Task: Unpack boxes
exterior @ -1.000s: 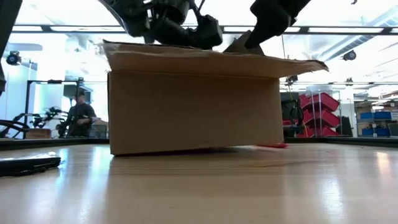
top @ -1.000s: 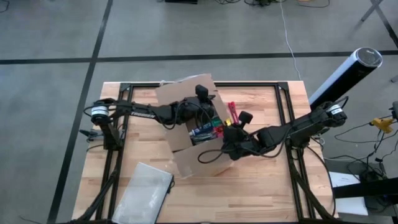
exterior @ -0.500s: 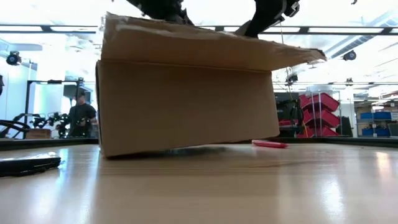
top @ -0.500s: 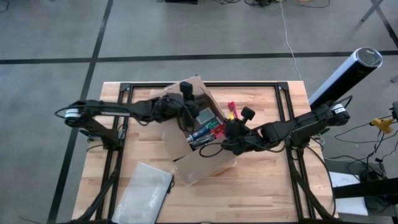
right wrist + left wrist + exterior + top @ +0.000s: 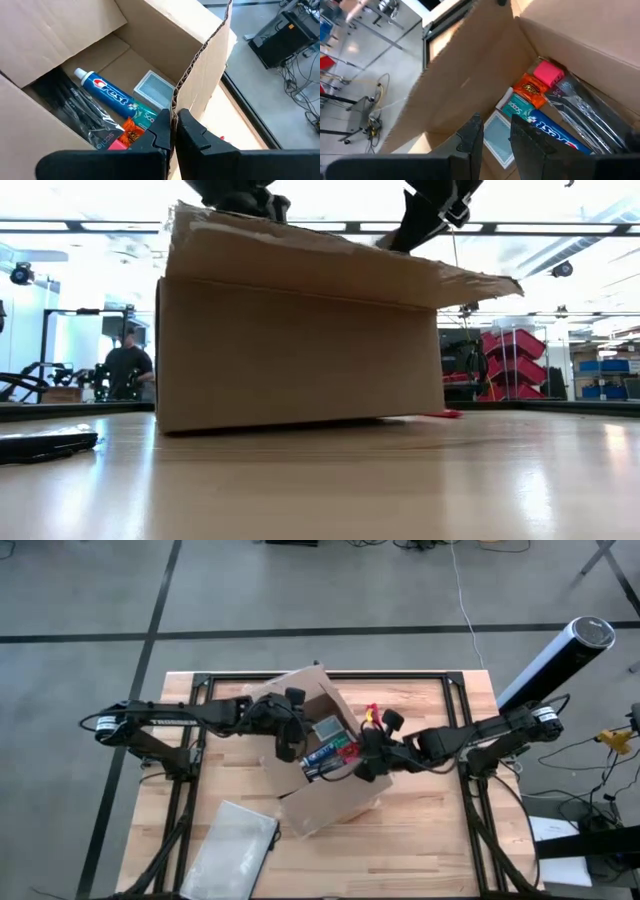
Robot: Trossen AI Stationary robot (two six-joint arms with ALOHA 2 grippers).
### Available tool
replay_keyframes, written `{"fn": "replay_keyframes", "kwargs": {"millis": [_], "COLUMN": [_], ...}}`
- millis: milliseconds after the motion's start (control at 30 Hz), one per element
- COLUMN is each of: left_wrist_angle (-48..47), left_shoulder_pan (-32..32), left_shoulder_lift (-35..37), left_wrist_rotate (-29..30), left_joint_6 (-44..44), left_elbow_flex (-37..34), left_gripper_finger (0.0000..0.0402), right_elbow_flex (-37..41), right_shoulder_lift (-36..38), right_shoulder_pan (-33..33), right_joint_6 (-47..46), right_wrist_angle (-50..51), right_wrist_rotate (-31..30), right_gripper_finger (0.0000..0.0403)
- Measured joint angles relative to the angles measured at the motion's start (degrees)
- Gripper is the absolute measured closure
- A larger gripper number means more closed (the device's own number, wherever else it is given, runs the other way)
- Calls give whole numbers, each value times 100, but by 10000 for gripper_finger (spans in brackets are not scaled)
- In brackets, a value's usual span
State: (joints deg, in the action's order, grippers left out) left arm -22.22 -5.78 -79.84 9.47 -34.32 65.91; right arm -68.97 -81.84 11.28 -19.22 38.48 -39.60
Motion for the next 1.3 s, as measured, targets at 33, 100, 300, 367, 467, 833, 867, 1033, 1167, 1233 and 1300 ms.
{"fn": "replay_keyframes", "kwargs": {"millis": [33,100,300,367,467,833,867,1033,1167,1233,1300], "left_wrist_angle": [2,9,-35,-57,-94,-437,-485,-603,-742,-890,-1015], "left_shoulder_pan": [0,0,-2,-3,-3,-3,-2,-2,-4,-4,-2], "left_shoulder_lift": [-40,-80,-222,-239,-265,-314,-314,-314,-314,-314,-314], "left_wrist_rotate": [0,0,-2,-6,-11,-481,-493,-515,-870,-1102,-1238], "left_joint_6": [4,-1,-3,-1,3,140,166,246,307,336,336], "left_elbow_flex": [0,0,-2,-3,-3,-4,-4,-4,-4,-4,-4], "left_gripper_finger": [323,323,323,323,323,323,323,323,323,323,323], "right_elbow_flex": [0,0,2,68,210,721,730,741,748,754,775], "right_shoulder_lift": [0,0,198,237,244,225,223,216,212,210,208], "right_shoulder_pan": [-15,-25,-78,-141,-265,-569,-575,-631,-668,-681,-723], "right_joint_6": [-35,-145,-829,-1131,-1639,-2747,-2758,-2744,-2682,-2680,-2680], "right_wrist_angle": [-14,-20,-23,45,245,549,559,599,620,626,634], "right_wrist_rotate": [-50,-340,-948,-897,-782,-552,-550,-552,-541,-539,-537], "right_gripper_finger": [403,403,403,403,403,403,403,403,403,403,403]}}
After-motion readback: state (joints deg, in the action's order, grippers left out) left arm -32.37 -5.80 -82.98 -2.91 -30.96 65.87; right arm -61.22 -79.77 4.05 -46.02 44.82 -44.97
